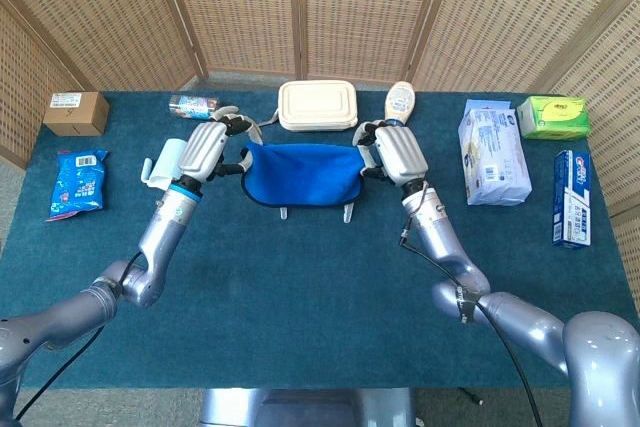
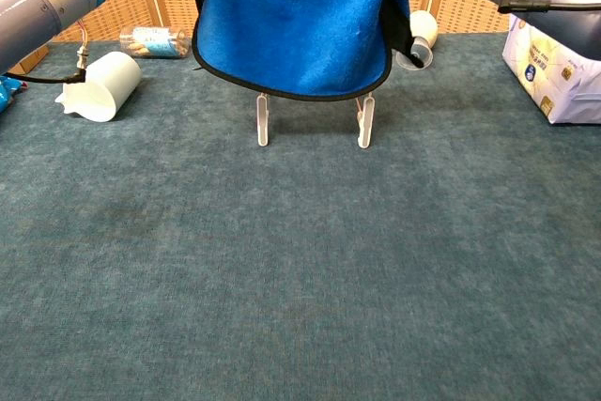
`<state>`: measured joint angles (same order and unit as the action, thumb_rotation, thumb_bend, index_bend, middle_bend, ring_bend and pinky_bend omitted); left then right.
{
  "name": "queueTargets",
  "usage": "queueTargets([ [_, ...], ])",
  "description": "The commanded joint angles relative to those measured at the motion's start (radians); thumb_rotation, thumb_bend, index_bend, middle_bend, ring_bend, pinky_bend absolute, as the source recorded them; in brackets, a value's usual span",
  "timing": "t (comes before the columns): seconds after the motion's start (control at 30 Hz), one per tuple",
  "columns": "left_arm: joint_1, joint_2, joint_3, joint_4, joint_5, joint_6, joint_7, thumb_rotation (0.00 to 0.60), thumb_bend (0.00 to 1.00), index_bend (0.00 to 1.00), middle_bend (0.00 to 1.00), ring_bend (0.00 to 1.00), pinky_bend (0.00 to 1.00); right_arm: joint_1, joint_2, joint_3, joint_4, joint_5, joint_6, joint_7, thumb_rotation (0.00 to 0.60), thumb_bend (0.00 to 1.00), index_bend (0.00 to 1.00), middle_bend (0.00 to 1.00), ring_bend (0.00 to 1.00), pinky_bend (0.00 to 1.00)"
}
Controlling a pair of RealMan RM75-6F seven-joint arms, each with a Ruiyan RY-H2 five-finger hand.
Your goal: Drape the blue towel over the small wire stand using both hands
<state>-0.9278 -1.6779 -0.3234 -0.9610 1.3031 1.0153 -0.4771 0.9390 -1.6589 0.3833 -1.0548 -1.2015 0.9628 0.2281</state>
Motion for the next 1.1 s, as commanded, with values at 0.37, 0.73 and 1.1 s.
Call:
queueTargets([
  [0.37, -0.014, -0.018, -0.004, 0.009, 0.005, -0.004, -0.001, 0.600, 0.57, 0.79, 0.45, 0.34, 0.14, -0.012, 0.009, -0.001, 0.008, -0.003, 0.005, 0.009, 0.600, 0.48, 0.90, 0.48, 0.38, 0.46],
  [0.73, -0.024, -0.030, -0.007, 0.017, 0.005, -0.012, 0.001, 0.600, 0.56, 0.79, 0.45, 0.34, 0.14, -0.018, 0.018, 0.002, 0.001, -0.001, 0.008, 0.007, 0.600, 0.48, 0.90, 0.48, 0.38, 0.46],
  [1.1, -0.038, -0.036, -0.015, 0.026, 0.005, -0.012, 0.002, 0.600, 0.57, 0.79, 0.45, 0.34, 0.14, -0.021, 0.018, 0.001, 0.000, 0.001, 0.005, 0.008, 0.600, 0.48, 0.90, 0.48, 0.38, 0.46],
])
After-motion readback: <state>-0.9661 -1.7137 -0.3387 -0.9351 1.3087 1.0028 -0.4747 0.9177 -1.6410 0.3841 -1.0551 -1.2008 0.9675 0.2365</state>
